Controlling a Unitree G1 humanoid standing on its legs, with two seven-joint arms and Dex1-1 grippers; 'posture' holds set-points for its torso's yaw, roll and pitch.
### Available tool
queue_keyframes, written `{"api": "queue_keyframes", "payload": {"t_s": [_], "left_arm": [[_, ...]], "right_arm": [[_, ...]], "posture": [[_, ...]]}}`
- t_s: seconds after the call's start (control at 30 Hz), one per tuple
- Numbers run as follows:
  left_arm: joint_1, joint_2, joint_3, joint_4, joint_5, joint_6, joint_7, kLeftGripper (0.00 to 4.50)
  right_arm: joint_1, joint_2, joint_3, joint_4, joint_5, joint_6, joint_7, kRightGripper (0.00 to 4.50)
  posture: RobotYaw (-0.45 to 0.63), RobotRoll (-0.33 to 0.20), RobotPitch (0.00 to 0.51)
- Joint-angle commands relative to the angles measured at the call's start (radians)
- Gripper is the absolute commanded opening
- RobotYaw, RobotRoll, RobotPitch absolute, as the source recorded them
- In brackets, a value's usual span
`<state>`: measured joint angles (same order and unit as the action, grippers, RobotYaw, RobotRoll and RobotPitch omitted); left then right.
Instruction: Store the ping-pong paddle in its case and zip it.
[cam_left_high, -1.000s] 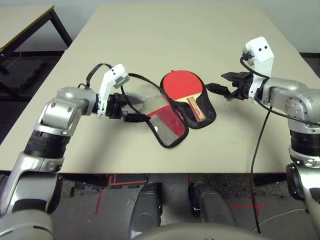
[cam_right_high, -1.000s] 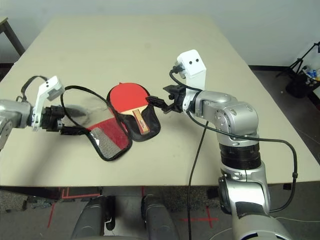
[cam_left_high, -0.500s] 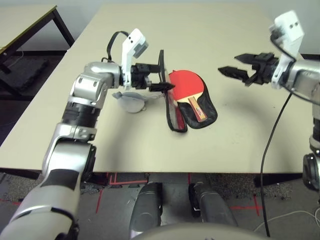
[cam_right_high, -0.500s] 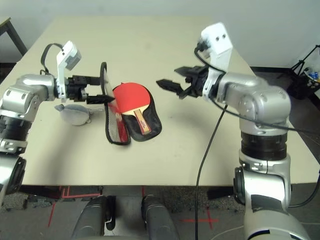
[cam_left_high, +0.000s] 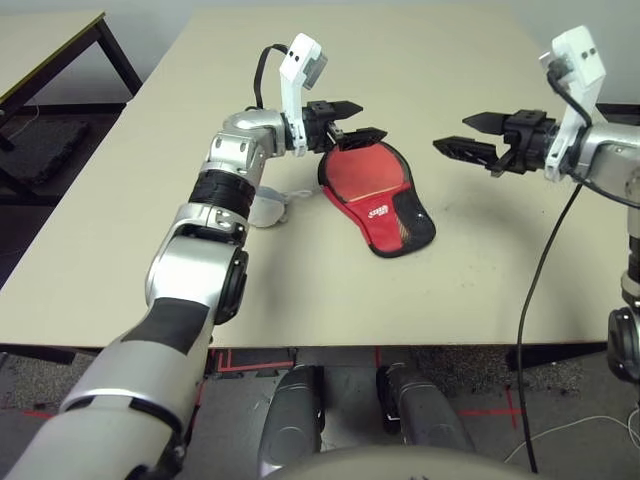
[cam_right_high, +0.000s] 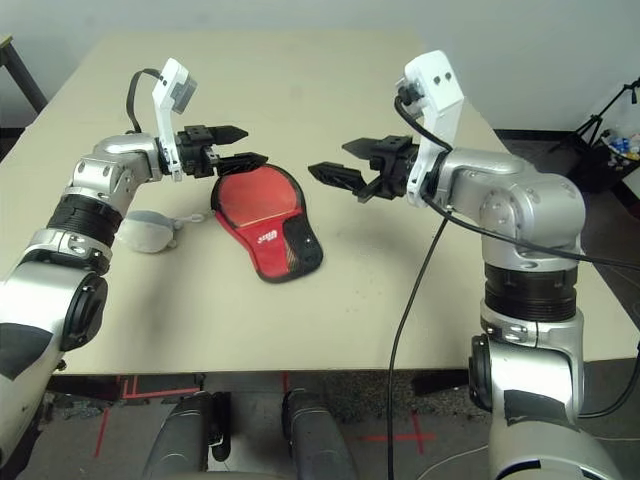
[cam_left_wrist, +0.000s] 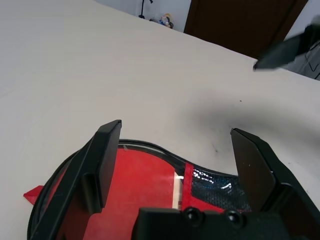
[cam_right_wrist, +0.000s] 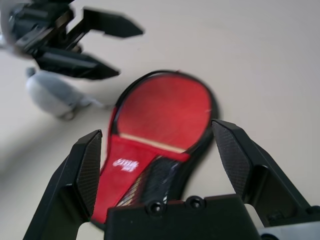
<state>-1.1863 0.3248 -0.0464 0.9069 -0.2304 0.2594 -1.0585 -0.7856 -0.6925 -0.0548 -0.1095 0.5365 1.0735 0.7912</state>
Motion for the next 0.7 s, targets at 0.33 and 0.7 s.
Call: {"api": "queue_keyframes", "payload": {"t_s": [0.33, 0.7], "left_arm": [[0.266, 0.194, -0.052, -0.585, -0.065, 0.354, -0.156, 4.5], [0.422, 0.299, -0.045, -0.81, -0.177, 0.583, -0.149, 4.5]], "right_arm": [[0.042, 0.111, -0.016, 0.113, 0.033, 0.474, -0.138, 4.48], [0.048, 0.226, -0.09, 0.214, 0.045, 0.541, -0.257, 4.48]], "posture": [[-0.01, 0.0, 0.115], [0.01, 0.0, 0.121]]}}
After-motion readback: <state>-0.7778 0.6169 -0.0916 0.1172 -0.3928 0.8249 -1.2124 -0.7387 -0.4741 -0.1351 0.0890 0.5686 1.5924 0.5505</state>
